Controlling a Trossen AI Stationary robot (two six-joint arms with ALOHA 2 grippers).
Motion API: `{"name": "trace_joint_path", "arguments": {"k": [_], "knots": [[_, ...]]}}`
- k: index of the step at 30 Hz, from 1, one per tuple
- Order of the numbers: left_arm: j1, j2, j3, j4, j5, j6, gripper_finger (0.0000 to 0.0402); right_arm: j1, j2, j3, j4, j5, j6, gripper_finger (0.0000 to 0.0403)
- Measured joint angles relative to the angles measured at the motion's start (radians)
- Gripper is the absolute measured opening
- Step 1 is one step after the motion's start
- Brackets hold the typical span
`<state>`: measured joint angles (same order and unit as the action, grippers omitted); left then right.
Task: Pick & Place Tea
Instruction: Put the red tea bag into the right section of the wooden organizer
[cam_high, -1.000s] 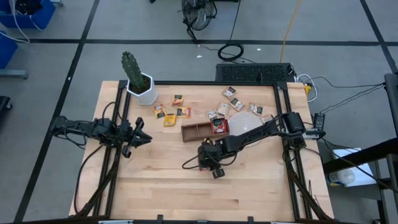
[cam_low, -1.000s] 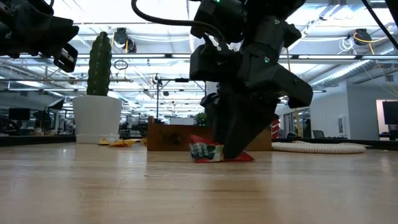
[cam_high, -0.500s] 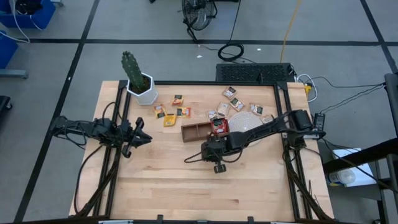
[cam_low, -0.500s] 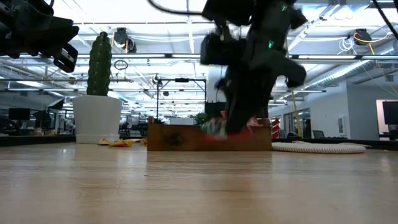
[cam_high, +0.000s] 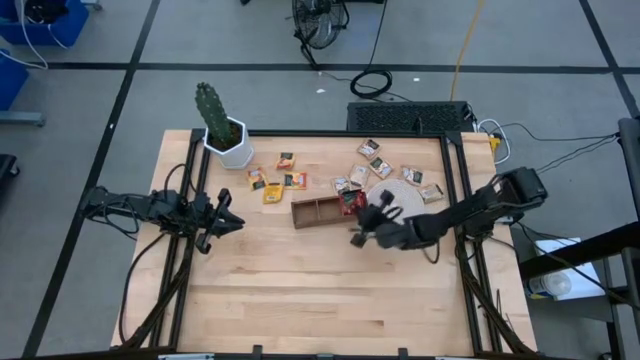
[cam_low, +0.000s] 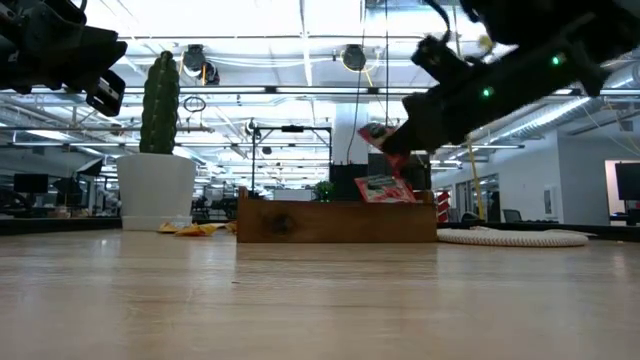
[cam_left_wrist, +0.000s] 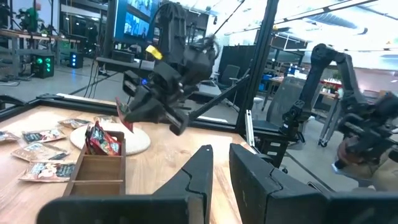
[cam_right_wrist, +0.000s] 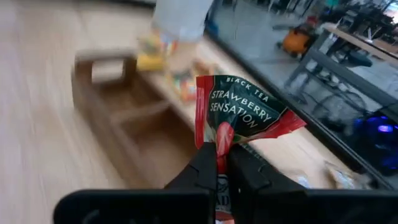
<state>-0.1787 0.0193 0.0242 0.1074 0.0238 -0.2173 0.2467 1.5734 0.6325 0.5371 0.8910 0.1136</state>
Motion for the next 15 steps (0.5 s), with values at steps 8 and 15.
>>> {"name": "trace_joint_path", "arguments": {"k": [8, 15], "knots": [[0.000, 0.000, 0.000, -0.005, 0.000, 0.000, 0.0058, -0.039, 0.075, -0.107, 0.259, -0.059, 0.038, 0.0007], [0.000, 0.000, 0.000, 0.000, 0.000, 0.000, 0.0058, -0.068, 0.190, -0.100, 0.385, -0.080, 0.006, 0.0008]]}}
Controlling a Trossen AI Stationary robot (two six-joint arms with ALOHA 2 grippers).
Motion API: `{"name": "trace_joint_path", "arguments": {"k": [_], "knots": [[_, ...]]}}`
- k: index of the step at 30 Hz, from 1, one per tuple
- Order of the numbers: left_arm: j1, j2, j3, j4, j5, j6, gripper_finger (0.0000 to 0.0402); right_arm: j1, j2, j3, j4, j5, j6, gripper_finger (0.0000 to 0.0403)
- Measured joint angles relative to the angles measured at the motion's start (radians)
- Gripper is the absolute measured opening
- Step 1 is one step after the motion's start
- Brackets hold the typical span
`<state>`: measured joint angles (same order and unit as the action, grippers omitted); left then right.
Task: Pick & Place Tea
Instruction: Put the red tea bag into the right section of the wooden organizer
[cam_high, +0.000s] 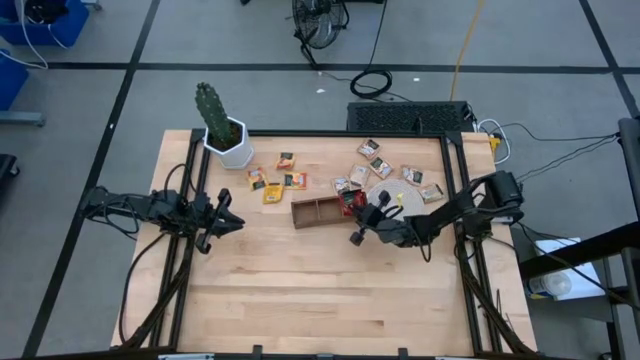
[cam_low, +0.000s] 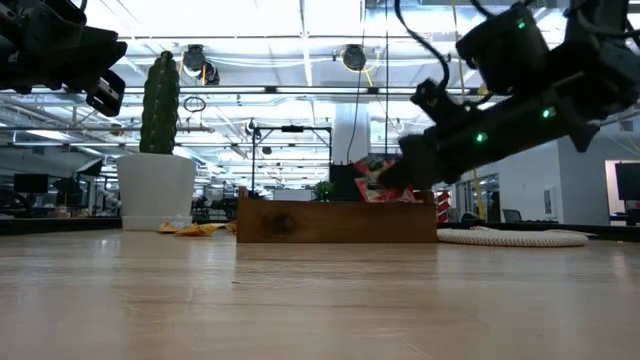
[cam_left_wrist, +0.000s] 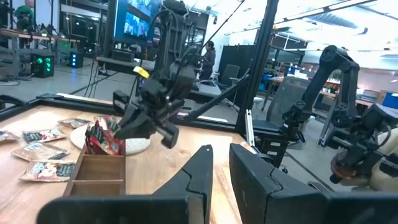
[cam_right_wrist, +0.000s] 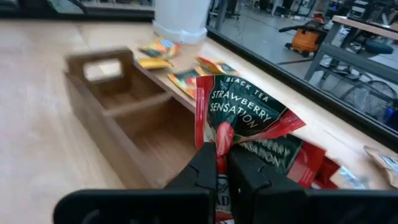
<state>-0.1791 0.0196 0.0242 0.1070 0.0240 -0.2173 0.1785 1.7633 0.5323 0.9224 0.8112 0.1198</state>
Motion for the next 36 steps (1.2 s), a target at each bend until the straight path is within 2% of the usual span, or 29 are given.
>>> {"name": "trace_joint_path", "arguments": {"k": [14, 18, 22, 29, 36], "knots": [[0.000, 0.000, 0.000, 0.000, 0.000, 0.000, 0.0058, -0.028, 0.049, 0.001, 0.046, 0.003, -0.002, 0.0022], [0.000, 0.000, 0.000, 0.000, 0.000, 0.000, 0.0058, -0.027, 0.049, 0.001, 0.046, 0.088, -0.001, 0.0036], [0.000, 0.000, 0.000, 0.000, 0.000, 0.000, 0.0058, -0.024, 0.049, 0.001, 0.045, 0.129, -0.011, 0.0058], [0.000, 0.000, 0.000, 0.000, 0.000, 0.000, 0.0058, -0.020, 0.049, 0.002, 0.035, 0.078, -0.033, 0.0109], [0.000, 0.000, 0.000, 0.000, 0.000, 0.000, 0.0058, -0.017, 0.049, 0.002, 0.034, 0.074, -0.054, 0.0151]]}}
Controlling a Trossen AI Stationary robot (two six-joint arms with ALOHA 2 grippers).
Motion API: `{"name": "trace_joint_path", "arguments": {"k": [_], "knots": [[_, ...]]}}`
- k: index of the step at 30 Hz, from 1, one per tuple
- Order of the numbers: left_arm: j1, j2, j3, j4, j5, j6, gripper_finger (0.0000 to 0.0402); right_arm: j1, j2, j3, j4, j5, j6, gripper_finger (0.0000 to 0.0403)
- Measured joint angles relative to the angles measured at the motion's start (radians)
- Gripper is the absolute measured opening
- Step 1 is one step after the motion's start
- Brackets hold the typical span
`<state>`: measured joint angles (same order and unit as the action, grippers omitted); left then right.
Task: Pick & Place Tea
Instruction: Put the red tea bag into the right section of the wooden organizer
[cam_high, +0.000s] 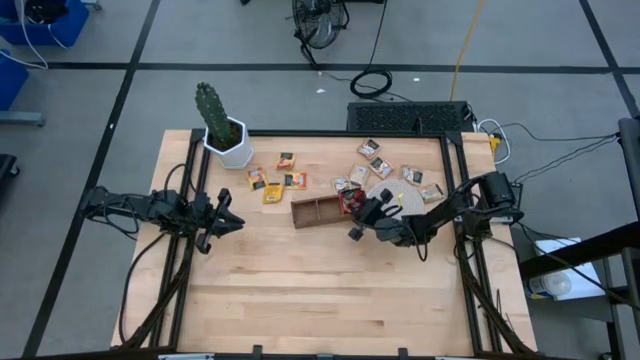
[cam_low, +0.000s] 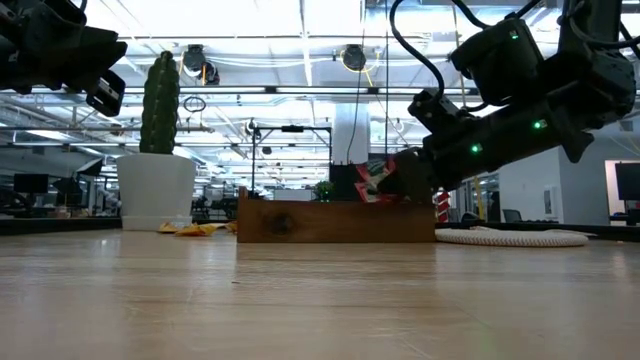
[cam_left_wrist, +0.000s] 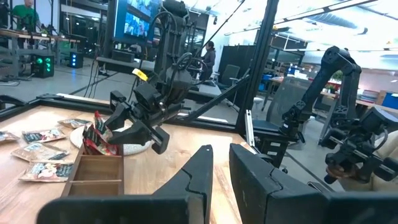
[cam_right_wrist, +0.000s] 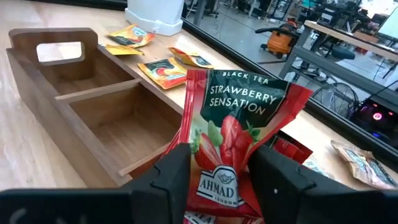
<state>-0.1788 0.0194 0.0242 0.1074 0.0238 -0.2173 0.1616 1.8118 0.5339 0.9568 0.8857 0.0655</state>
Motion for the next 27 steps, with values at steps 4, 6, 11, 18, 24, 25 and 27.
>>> {"name": "trace_joint_path", "arguments": {"k": [4, 6, 11, 18, 24, 25, 27], "knots": [[0.000, 0.000, 0.000, 0.000, 0.000, 0.000, 0.0058, 0.015, -0.009, 0.000, 0.003, 0.000, -0.052, 0.0161], [0.000, 0.000, 0.000, 0.000, 0.000, 0.000, 0.0058, 0.023, -0.019, 0.000, 0.003, 0.001, -0.077, 0.0162], [0.000, 0.000, 0.000, 0.000, 0.000, 0.000, 0.0058, 0.032, -0.039, 0.000, 0.013, 0.002, -0.136, 0.0159], [0.000, 0.000, 0.000, 0.000, 0.000, 0.000, 0.0058, 0.022, -0.040, 0.000, 0.011, 0.009, -0.168, 0.0156], [0.000, 0.000, 0.000, 0.000, 0.000, 0.000, 0.0058, 0.024, -0.040, 0.000, 0.058, 0.096, -0.265, 0.0155], [0.000, 0.000, 0.000, 0.000, 0.000, 0.000, 0.0058, 0.025, -0.040, 0.000, 0.074, 0.118, -0.290, 0.0155], [0.000, 0.000, 0.000, 0.000, 0.000, 0.000, 0.0058, 0.034, -0.045, 0.000, 0.105, 0.152, -0.329, 0.0155]]}}
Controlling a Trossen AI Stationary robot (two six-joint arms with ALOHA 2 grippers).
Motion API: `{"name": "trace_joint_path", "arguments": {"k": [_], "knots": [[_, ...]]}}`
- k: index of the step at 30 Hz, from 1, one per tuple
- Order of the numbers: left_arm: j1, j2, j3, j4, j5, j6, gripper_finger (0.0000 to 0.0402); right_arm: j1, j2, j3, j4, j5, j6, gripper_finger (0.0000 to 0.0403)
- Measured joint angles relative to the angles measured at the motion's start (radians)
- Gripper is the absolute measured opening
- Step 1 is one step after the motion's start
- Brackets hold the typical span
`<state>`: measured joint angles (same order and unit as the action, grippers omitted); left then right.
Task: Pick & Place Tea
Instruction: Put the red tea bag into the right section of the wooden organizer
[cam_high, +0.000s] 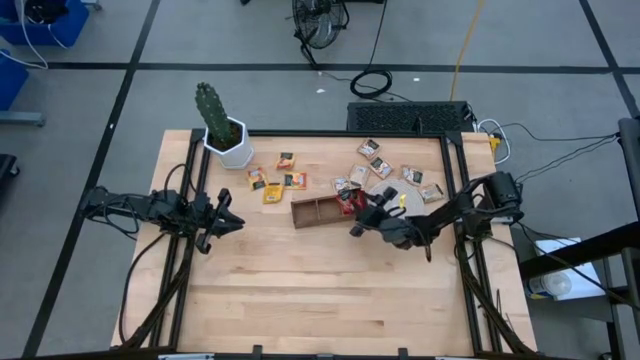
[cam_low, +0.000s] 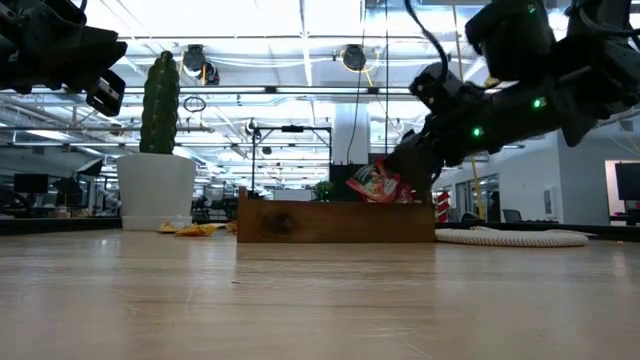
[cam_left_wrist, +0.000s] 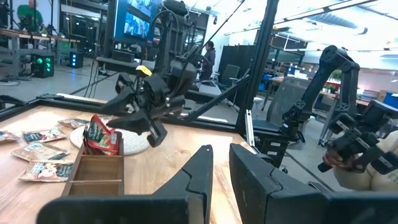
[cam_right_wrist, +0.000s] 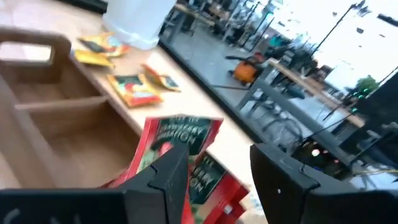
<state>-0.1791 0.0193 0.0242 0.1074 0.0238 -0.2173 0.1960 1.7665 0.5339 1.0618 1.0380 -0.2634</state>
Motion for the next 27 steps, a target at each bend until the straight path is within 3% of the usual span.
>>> {"name": "trace_joint_path", "arguments": {"k": [5, 9, 12, 16, 18, 21, 27], "knots": [[0.000, 0.000, 0.000, 0.000, 0.000, 0.000, 0.0058, 0.016, -0.050, 0.000, 0.049, 0.003, -0.054, 0.0155], [0.000, 0.000, 0.000, 0.000, 0.000, 0.000, 0.0058, 0.017, -0.133, 0.002, 0.027, -0.155, -0.141, 0.0149], [0.000, 0.000, 0.000, 0.000, 0.000, 0.000, 0.0058, 0.010, -0.220, 0.066, -0.200, -0.282, -0.179, 0.0115], [0.000, 0.000, 0.000, -0.001, 0.000, 0.000, 0.0058, -0.024, -0.279, 0.240, -0.827, -0.413, -0.109, 0.0022], [0.000, 0.000, 0.000, -0.001, 0.000, 0.000, 0.0058, -0.059, -0.271, 0.290, -1.032, -0.480, -0.038, 0.0010], [0.000, 0.000, 0.000, 0.001, 0.000, 0.000, 0.0058, -0.104, -0.258, 0.292, -1.108, -0.525, 0.013, 0.0002], [0.000, 0.000, 0.000, -0.002, 0.000, 0.000, 0.0058, -0.145, -0.250, 0.253, -1.099, -0.545, 0.053, 0.0000]]}}
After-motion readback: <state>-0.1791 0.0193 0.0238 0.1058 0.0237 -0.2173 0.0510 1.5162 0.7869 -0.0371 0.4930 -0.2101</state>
